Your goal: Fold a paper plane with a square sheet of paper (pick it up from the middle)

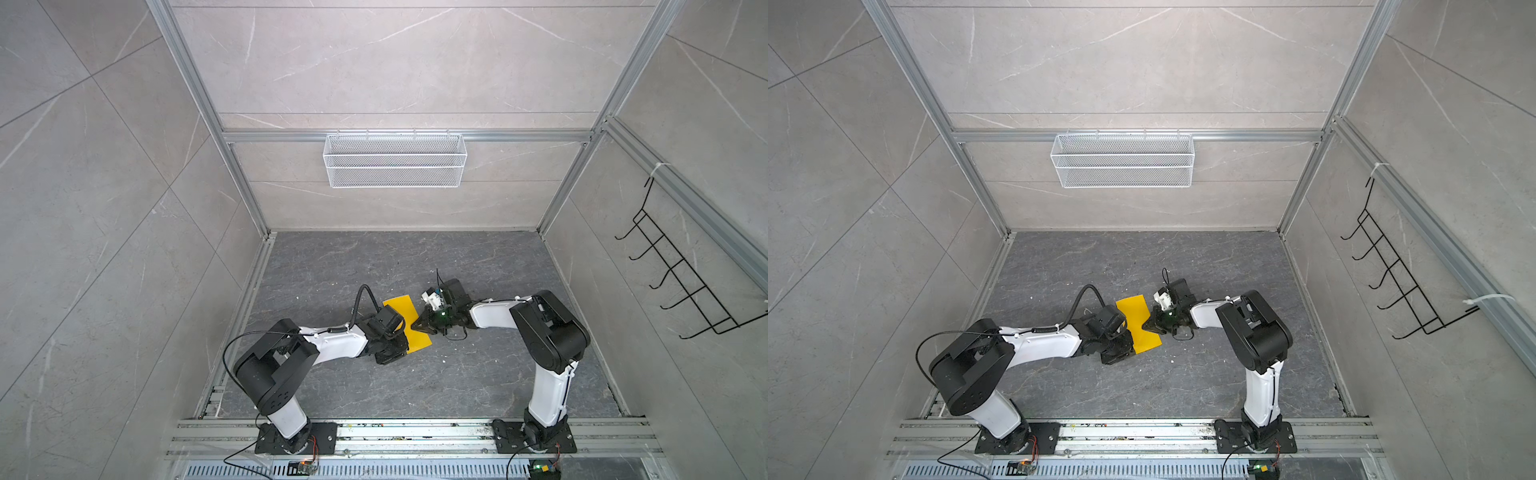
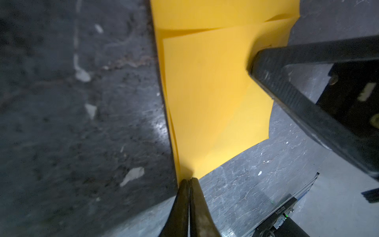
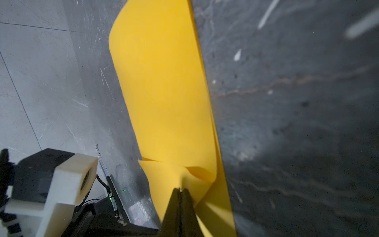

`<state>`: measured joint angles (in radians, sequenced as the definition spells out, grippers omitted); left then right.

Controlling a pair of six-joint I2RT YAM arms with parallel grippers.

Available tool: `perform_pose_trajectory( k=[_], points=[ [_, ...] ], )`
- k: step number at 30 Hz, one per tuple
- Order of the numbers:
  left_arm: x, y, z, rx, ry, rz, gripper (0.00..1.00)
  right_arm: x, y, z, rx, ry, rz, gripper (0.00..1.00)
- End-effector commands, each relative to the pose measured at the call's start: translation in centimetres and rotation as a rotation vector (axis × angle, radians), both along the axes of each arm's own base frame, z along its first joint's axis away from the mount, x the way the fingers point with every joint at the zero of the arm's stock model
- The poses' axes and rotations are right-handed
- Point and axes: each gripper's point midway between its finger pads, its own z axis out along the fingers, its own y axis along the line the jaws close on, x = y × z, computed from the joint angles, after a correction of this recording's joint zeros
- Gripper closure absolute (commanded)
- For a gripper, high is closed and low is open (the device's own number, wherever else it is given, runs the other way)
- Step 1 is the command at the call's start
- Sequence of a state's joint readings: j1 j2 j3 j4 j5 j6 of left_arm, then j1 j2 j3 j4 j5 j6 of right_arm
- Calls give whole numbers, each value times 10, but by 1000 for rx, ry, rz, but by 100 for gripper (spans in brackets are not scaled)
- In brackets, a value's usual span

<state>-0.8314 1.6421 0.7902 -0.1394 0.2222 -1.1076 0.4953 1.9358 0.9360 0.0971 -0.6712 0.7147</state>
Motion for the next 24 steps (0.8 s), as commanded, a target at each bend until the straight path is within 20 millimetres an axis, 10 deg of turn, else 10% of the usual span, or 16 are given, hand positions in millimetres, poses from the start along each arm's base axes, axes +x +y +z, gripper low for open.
perform_pose_trajectory(
  k=[1, 11, 24],
  points=[
    [-14, 27, -3, 109, 30, 11, 91, -21, -39, -62, -245, 127, -78, 94],
    [24, -18, 51, -37, -130, -40, 91, -19, -38, -57, -225, 117, -94, 94],
    [33, -13, 12, 61, -69, -5, 97, -17, -34, -51, -197, 113, -95, 94]
  ],
)
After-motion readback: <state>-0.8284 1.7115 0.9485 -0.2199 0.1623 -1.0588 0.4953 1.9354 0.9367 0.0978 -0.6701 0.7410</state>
